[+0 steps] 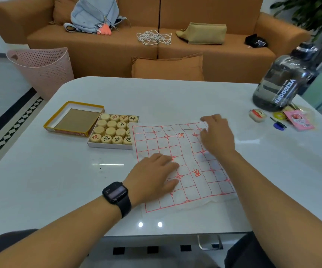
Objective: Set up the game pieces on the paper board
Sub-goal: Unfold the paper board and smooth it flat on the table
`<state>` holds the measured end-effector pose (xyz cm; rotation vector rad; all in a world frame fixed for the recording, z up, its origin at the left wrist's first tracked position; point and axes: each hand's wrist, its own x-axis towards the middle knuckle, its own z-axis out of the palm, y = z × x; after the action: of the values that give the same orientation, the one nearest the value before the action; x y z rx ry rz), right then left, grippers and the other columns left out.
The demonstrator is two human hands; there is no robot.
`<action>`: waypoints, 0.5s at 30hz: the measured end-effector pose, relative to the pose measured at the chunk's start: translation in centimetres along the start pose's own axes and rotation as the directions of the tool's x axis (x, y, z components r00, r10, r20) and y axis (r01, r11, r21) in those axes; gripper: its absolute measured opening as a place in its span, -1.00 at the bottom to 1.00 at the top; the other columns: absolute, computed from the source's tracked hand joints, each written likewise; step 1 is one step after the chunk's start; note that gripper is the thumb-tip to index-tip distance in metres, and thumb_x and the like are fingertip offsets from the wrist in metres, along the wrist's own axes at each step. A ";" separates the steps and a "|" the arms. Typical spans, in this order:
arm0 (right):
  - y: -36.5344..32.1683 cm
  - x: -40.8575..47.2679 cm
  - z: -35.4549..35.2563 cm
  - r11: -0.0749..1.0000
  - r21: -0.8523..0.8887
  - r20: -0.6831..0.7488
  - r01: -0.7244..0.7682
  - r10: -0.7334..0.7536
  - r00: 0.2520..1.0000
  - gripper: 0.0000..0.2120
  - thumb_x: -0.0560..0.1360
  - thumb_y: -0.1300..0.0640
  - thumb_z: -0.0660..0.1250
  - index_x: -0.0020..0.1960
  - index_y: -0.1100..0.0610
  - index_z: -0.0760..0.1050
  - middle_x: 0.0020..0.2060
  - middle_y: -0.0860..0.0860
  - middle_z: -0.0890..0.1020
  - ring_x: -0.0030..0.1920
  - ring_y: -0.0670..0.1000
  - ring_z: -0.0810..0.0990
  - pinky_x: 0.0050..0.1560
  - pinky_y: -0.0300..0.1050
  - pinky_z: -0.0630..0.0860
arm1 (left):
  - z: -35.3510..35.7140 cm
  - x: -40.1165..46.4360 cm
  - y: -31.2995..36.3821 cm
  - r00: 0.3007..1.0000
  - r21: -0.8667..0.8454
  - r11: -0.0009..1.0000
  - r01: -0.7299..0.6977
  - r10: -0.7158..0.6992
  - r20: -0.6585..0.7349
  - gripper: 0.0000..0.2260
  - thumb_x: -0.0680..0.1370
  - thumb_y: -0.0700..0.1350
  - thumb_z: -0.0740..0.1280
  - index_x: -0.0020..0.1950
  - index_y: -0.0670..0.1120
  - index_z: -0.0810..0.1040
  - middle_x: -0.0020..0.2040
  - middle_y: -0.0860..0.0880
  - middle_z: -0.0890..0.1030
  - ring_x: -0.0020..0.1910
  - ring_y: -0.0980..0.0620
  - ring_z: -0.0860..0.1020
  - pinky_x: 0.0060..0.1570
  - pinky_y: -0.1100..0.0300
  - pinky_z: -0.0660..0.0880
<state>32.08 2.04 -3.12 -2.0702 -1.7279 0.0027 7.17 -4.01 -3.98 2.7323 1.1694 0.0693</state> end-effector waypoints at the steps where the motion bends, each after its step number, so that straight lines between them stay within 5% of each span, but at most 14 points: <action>1: -0.9 -0.3 0.0 0.998 0.033 0.111 0.053 -0.056 0.992 -0.64 0.62 0.07 0.26 0.41 0.01 0.48 0.39 0.04 0.48 0.36 0.11 0.41 0.26 0.08 0.46 | 0.3 0.0 0.0 1.000 0.010 1.000 0.002 -0.002 0.021 -0.50 0.66 0.24 0.10 0.58 0.14 0.21 0.59 0.08 0.24 0.56 0.01 0.17 0.48 0.04 0.21; 5: -2.5 -2.7 1.2 0.989 -0.143 0.451 0.037 0.032 0.892 -0.41 0.64 -0.25 0.11 0.59 -0.03 0.21 0.58 0.06 0.22 0.53 0.19 0.21 0.42 0.19 0.31 | 1.0 0.4 -0.6 0.999 0.025 0.999 0.029 -0.029 0.026 -0.47 0.66 0.28 0.03 0.62 0.17 0.11 0.64 0.06 0.12 0.62 -0.04 0.04 0.55 0.03 0.05; 10: -2.1 -4.1 3.4 0.978 -0.207 0.483 -0.027 0.126 0.866 -0.25 0.59 -0.43 -0.15 0.65 -0.11 -0.24 0.64 0.07 -0.23 0.62 0.22 -0.24 0.59 0.23 -0.21 | 1.6 0.3 -0.1 0.997 0.047 0.998 0.037 -0.040 0.061 -0.43 0.66 0.29 -0.02 0.65 0.16 0.00 0.67 0.03 0.00 0.64 -0.08 -0.06 0.57 0.02 -0.09; 15: -1.4 -3.8 4.0 0.978 -0.206 0.440 -0.026 0.117 0.890 -0.21 0.54 -0.48 -0.23 0.64 -0.12 -0.30 0.63 0.06 -0.28 0.61 0.18 -0.31 0.57 0.21 -0.30 | 2.2 0.4 -0.9 0.991 0.052 0.997 0.060 -0.066 0.114 -0.40 0.64 0.34 -0.13 0.64 0.20 -0.20 0.66 0.06 -0.20 0.63 -0.05 -0.26 0.59 -0.05 -0.22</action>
<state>28.83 0.00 -7.34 -2.4212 -1.9780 0.3817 7.07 -3.46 -6.35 2.6975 1.2396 -0.1250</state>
